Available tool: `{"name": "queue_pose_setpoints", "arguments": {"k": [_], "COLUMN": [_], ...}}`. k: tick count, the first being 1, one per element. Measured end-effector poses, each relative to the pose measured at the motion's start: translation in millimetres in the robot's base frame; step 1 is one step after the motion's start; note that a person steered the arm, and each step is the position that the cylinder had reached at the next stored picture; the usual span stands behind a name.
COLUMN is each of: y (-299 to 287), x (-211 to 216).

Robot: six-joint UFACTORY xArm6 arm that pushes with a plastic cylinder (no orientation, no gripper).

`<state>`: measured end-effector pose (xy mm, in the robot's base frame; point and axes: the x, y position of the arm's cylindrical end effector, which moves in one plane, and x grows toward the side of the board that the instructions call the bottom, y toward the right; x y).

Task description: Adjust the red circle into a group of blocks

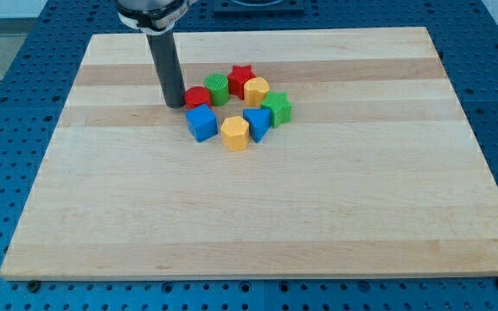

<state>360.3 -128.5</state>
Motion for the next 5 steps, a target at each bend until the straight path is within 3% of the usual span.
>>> {"name": "queue_pose_setpoints", "arguments": {"k": [3, 5], "y": [0, -2], "x": [-1, -33]}}
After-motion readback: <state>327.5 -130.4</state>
